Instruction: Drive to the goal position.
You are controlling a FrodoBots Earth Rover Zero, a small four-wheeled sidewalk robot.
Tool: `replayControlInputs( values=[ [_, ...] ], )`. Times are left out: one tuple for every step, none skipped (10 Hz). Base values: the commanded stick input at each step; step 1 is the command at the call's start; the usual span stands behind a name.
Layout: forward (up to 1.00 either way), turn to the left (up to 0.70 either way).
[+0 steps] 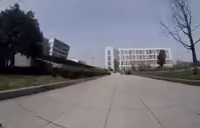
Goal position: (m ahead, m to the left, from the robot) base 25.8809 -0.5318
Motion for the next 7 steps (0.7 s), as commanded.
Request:
replayControlInputs(
  values=[
    [0.7, 0.0],
    [0.7, 0.0],
    [0.7, 0.0],
    [0.7, 0.0],
    [0.7, 0.0],
    [0.7, 0.0],
    [0.7, 0.0]
  ],
)
